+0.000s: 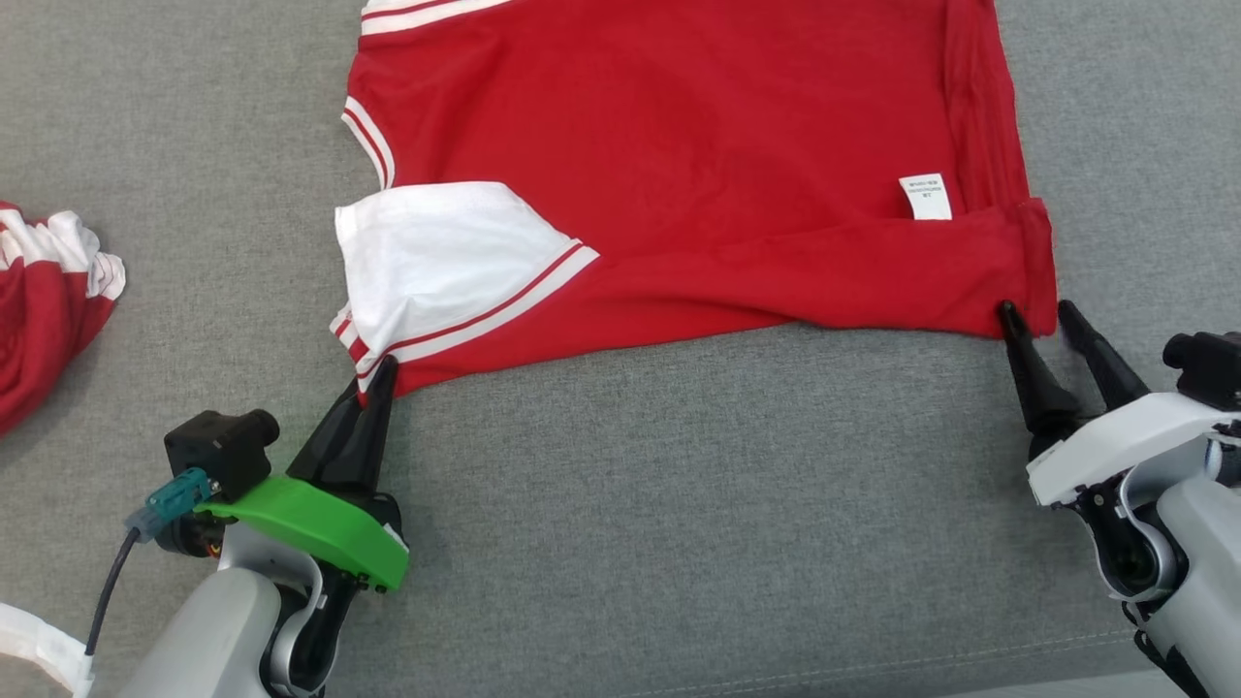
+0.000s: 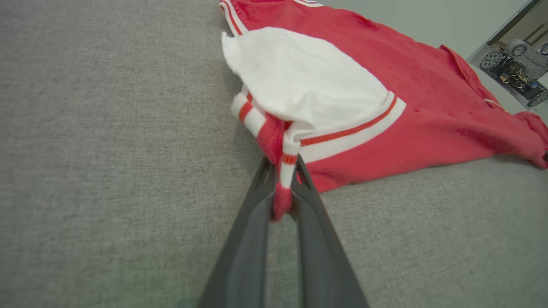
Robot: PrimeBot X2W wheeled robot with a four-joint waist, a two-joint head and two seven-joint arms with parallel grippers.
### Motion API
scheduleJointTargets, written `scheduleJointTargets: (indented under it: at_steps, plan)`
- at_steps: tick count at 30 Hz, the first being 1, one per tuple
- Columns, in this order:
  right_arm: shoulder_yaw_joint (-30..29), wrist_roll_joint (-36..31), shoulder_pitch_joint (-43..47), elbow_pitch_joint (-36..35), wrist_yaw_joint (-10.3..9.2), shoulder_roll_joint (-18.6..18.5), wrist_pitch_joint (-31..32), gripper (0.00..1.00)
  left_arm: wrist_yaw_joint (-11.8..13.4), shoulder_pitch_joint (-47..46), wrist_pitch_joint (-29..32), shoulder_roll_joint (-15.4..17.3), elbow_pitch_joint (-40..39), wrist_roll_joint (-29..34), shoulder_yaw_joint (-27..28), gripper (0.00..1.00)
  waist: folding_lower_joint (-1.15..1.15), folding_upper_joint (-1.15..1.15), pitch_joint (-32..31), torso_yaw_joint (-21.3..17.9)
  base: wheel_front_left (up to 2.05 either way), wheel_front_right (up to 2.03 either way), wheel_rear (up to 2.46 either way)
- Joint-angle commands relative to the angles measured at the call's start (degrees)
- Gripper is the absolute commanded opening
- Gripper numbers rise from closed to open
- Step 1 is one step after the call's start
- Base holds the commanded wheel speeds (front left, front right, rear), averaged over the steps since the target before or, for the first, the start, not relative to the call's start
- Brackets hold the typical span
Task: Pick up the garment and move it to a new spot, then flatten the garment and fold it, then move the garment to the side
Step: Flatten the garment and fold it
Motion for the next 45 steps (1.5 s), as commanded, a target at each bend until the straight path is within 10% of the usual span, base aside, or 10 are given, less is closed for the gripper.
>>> scheduleJointTargets:
  at_steps: [1, 3, 4, 27, 37, 41, 42, 43, 45]
  plan:
    - [1.25, 1.58, -1.27, 1.2, -0.07, -0.11, -0.17, 1.0, 0.27, 0.02, 0.25, 0.79, -0.49, 0.36, 0.05, 0.0, 0.0, 0.0, 0.44, 0.44, 0.0, 0.0, 0.0]
    - [3.93, 3.92, -2.34, 2.69, -0.08, -0.48, -0.03, 0.17, 0.33, -0.27, 0.48, 1.32, -1.26, 0.78, -0.14, 0.0, 0.0, 0.0, 0.75, 0.91, 0.0, 0.0, 0.0]
    - [5.66, 5.28, -2.66, 3.28, -0.07, -0.96, 0.0, 0.0, 0.38, -0.35, 0.65, 1.46, -1.63, 0.92, -0.29, 0.0, 0.0, 0.0, 0.83, 1.21, 0.0, 0.0, 0.0]
    - [12.57, 18.01, 11.47, -10.24, -0.1, -17.58, -0.1, 0.0, 5.73, 15.53, 5.5, 7.22, -17.04, 2.18, -4.87, 0.0, 0.0, 0.0, -5.61, 3.02, 0.0, 0.0, 0.0]
    - [11.85, 18.6, 14.3, -11.44, -0.09, -18.63, -0.1, 0.0, 8.18, 21.28, 10.36, 9.42, -23.58, -0.14, -5.93, 0.0, 0.0, 0.0, -6.35, 2.73, 0.0, 0.0, 0.0]
    - [13.35, 18.41, 14.33, -10.01, -0.09, -19.55, 0.11, 0.49, 7.48, 19.11, 12.76, 9.38, -22.82, 0.32, -7.42, 0.01, 0.0, 0.0, -6.39, 3.24, 0.0, 0.0, 0.0]
    - [13.52, 18.4, 14.16, -9.65, -0.1, -19.69, 0.11, 0.86, 7.25, 18.68, 13.38, 9.27, -22.58, 0.35, -7.8, 0.16, 0.0, 0.0, -6.4, 3.32, 0.0, 0.0, 0.0]
    - [13.63, 18.0, 13.75, -9.26, -0.1, -20.1, 0.09, 1.0, 7.25, 18.22, 14.12, 9.23, -22.18, 0.65, -8.27, 0.4, 0.0, 0.0, -6.43, 3.36, 0.0, 0.0, 0.0]
    - [13.09, 17.78, 12.84, -9.03, -0.09, -20.31, 0.01, 1.0, 7.57, 17.46, 14.72, 8.81, -22.02, 0.83, -8.58, 1.0, 0.0, 0.0, -6.45, 3.26, 0.0, 0.0, 0.0]
